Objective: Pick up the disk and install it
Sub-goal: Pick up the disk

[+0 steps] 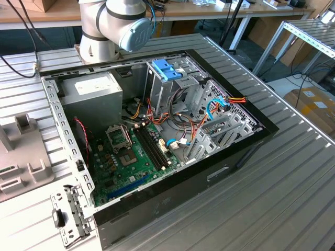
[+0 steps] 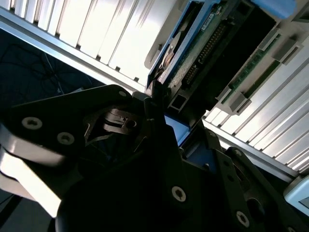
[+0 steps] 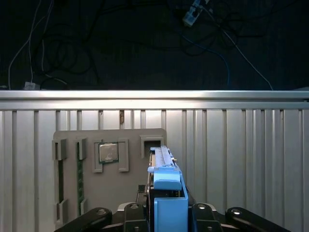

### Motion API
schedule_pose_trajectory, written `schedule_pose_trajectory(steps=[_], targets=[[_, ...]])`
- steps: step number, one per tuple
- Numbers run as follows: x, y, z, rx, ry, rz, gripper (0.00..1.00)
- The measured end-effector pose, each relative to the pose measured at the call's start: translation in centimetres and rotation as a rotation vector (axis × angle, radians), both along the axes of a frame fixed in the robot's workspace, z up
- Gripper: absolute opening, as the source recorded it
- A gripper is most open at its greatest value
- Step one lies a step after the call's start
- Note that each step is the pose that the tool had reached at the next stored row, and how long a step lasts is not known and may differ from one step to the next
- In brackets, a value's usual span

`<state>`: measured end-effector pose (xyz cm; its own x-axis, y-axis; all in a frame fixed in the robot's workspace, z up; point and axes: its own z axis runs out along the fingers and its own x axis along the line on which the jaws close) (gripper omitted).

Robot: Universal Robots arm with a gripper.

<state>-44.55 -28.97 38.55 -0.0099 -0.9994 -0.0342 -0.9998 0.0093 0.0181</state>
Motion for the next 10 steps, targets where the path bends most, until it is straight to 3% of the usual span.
schedule_pose_trajectory(steps=[10], targets=[[0.0,0.0,0.86,0.0001,0.0,0.0,0.37]])
